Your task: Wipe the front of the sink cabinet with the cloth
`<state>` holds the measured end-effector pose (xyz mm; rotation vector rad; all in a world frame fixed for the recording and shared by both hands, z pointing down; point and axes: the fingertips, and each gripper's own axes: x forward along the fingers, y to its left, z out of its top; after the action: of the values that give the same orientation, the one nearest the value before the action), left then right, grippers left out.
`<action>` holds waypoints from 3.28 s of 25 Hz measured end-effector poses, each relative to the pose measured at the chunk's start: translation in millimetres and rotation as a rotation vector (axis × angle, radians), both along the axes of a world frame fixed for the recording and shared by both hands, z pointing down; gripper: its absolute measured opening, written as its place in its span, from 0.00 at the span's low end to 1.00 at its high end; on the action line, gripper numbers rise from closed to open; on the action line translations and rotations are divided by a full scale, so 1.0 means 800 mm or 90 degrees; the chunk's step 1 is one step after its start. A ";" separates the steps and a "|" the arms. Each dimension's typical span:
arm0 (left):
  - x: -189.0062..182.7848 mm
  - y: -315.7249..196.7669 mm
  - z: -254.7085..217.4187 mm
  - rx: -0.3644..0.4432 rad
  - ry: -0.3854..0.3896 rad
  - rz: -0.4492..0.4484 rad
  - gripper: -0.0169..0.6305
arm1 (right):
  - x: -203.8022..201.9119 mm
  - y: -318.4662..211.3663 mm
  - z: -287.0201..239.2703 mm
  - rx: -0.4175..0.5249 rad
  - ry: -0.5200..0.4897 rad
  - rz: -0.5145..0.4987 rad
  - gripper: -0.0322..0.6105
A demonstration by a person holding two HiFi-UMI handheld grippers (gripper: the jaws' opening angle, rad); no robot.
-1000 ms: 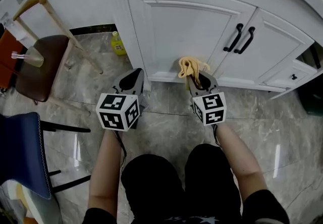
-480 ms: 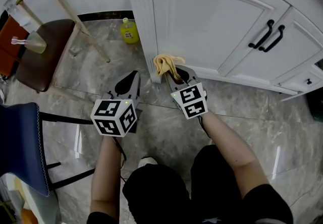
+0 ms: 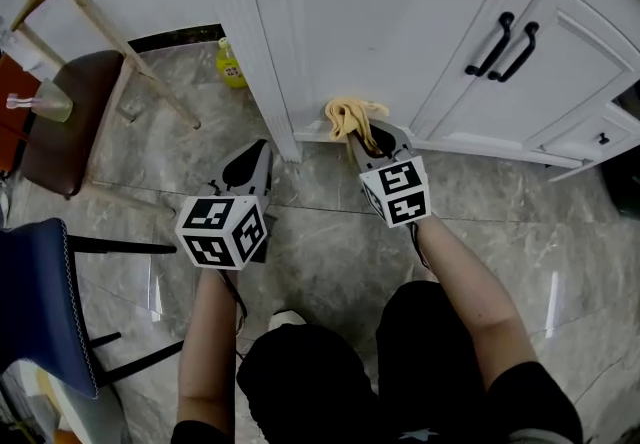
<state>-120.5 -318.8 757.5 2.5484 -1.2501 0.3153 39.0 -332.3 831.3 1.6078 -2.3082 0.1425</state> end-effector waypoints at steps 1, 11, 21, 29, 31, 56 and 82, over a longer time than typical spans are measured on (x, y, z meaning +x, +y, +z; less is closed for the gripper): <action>0.008 0.002 -0.001 0.001 -0.002 0.007 0.05 | 0.014 0.005 0.000 0.000 0.001 0.010 0.18; 0.065 0.031 0.008 -0.010 -0.016 0.055 0.05 | 0.149 0.056 0.023 -0.013 0.013 0.135 0.18; 0.077 0.021 -0.001 -0.021 -0.002 0.081 0.05 | 0.162 0.077 0.022 -0.034 -0.014 0.182 0.18; 0.067 0.036 -0.083 -0.022 -0.089 0.058 0.05 | 0.119 0.110 -0.085 -0.088 -0.031 0.145 0.18; 0.058 0.049 -0.114 -0.025 -0.084 0.041 0.05 | 0.110 0.121 -0.115 -0.105 -0.037 0.136 0.18; 0.071 0.382 -0.667 -0.042 0.009 -0.107 0.05 | 0.137 0.331 -0.659 -0.134 -0.090 0.048 0.18; -0.025 0.654 -0.723 -0.024 0.052 -0.081 0.05 | 0.061 0.595 -0.774 -0.071 -0.084 0.088 0.18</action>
<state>-140.3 204.5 179.0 2.4106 -1.3552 0.2038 88.2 143.6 211.8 1.7466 -2.2383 0.4143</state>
